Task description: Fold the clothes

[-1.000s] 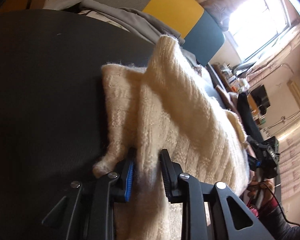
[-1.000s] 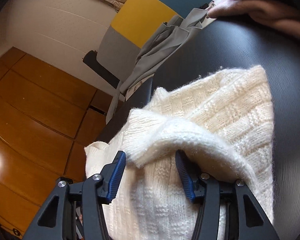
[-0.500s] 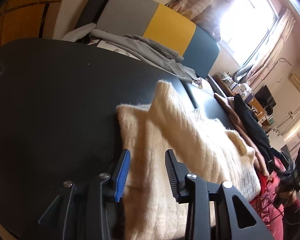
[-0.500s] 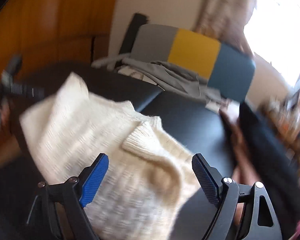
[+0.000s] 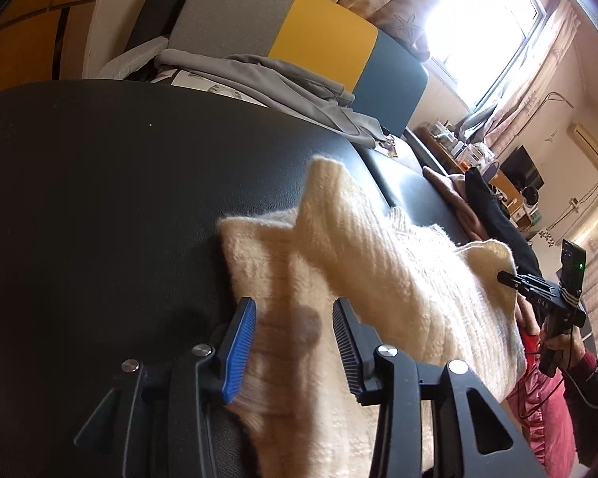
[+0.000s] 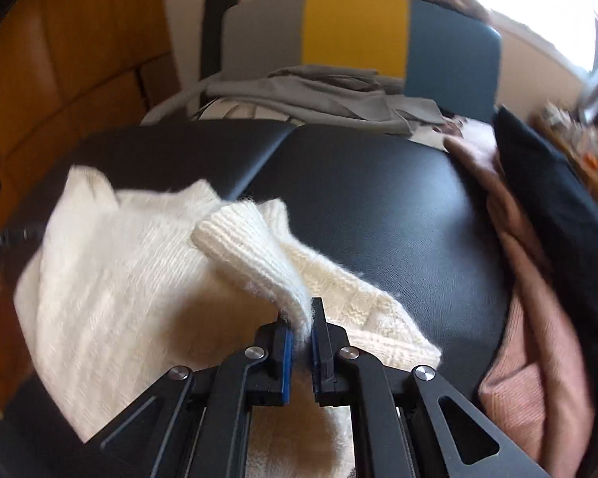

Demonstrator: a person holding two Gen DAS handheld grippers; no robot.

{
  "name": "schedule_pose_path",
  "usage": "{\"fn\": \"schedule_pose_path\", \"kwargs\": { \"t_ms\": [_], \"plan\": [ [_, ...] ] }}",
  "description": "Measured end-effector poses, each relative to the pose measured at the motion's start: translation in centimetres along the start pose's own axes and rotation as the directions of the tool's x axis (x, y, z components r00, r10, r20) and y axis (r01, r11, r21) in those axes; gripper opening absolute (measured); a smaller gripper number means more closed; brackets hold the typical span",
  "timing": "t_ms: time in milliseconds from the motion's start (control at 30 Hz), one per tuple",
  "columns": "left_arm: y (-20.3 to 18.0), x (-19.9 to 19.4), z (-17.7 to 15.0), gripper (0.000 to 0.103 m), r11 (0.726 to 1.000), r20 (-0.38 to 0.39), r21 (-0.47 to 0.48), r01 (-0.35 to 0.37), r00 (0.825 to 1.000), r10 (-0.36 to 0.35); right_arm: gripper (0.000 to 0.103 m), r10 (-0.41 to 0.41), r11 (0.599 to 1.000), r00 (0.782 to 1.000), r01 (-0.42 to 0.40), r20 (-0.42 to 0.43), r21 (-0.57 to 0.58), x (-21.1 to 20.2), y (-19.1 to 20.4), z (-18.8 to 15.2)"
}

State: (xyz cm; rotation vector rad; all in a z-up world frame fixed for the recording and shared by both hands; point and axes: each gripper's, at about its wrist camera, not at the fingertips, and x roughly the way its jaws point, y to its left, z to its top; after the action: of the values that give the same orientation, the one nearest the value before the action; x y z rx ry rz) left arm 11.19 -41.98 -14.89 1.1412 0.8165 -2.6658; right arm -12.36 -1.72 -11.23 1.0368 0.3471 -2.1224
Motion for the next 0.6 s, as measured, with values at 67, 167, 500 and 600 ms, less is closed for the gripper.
{"fn": "schedule_pose_path", "kwargs": {
  "t_ms": [67,167,500,600],
  "plan": [
    [0.1,0.5,0.4,0.043,1.0,-0.022,0.022,0.003,1.0,-0.003,0.008,0.023,0.997,1.0,-0.022,-0.009,0.07,0.6,-1.2,-0.6],
    [-0.1,1.7,0.8,0.044,0.999,-0.066,0.046,0.019,0.998,-0.016,0.009,0.056,0.989,0.998,-0.051,-0.031,0.136,1.6,-2.0,-1.1],
    [-1.6,4.4,2.2,0.033,0.996,-0.121,0.079,0.041,0.992,-0.031,0.054,0.181,0.962,0.982,-0.166,-0.048,0.216,3.2,-2.7,-1.9],
    [-1.2,4.6,2.2,0.018,0.998,-0.119,0.048,0.028,0.993,-0.022,0.031,0.113,0.98,0.991,-0.098,-0.077,0.173,3.0,-2.0,-1.6]
  ]
}}
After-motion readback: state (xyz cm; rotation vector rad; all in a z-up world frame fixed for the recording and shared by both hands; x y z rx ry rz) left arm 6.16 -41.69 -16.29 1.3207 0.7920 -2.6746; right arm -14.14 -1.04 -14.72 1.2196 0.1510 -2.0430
